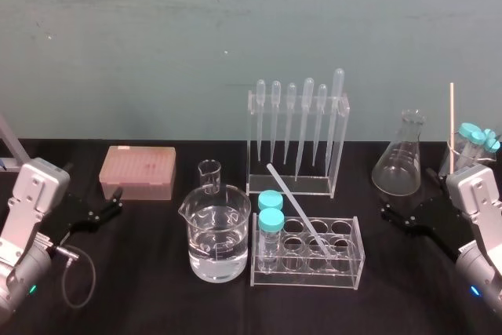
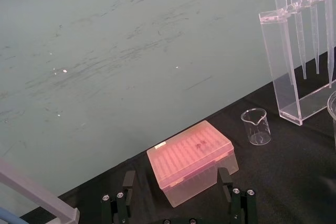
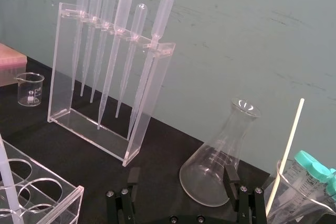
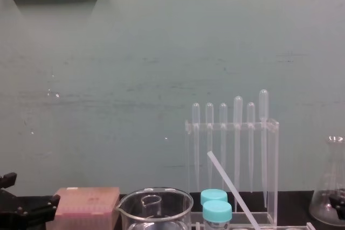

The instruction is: Pick up the stirring rod with one hand, then place it down.

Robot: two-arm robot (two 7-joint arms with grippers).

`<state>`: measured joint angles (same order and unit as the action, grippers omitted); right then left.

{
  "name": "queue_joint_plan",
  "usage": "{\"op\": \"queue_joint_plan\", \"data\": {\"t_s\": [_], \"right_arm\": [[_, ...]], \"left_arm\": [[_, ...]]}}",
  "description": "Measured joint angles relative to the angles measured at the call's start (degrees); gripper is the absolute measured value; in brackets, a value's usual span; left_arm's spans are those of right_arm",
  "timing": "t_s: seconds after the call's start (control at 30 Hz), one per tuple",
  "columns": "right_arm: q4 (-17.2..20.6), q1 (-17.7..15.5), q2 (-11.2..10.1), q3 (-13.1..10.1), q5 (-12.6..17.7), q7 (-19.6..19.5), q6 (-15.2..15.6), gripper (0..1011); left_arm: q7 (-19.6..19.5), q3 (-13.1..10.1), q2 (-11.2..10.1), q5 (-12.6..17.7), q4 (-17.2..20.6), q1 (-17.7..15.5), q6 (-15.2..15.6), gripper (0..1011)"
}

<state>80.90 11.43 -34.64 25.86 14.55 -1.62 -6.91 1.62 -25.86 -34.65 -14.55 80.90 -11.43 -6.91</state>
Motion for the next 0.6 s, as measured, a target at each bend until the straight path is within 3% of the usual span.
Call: {"op": "queue_joint_plan", "data": {"t_s": [0.6], "right_arm": [[0.0,0.0,0.0,0.0,0.0,0.0,0.0,1000]], "left_arm": [[0.0,0.0,0.0,0.0,0.0,0.0,0.0,1000]]}}
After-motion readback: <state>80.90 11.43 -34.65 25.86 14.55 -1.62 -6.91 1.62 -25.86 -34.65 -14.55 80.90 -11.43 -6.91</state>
